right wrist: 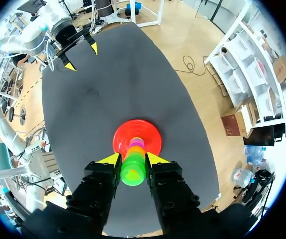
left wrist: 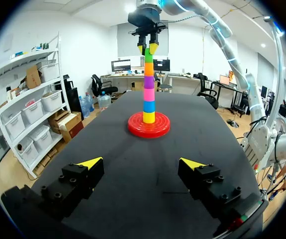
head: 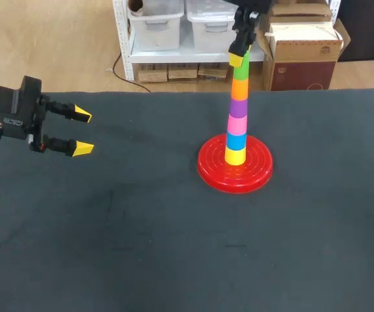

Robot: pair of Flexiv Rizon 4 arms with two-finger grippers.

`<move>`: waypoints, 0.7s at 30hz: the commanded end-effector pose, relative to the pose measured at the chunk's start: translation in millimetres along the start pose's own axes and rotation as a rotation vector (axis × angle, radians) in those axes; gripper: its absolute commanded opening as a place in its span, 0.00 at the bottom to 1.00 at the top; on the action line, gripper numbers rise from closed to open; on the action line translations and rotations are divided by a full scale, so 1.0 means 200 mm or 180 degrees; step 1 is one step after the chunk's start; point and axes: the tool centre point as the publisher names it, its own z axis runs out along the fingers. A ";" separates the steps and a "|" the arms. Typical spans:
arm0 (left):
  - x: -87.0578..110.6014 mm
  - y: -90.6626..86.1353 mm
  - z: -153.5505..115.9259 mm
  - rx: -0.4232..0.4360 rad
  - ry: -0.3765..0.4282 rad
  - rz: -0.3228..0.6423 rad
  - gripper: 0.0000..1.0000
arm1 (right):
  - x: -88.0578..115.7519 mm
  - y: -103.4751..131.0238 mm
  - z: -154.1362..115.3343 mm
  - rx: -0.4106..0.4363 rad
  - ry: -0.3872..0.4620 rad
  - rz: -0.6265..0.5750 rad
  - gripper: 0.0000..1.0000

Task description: Pick up and stack the cylinders on the red base in this order: pink,purple,orange,green

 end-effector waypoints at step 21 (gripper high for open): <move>0.01 0.00 0.00 -0.0002 -0.0011 0.0008 1.00 | 0.47 0.09 0.01 0.0513 -0.1134 0.0261 1.00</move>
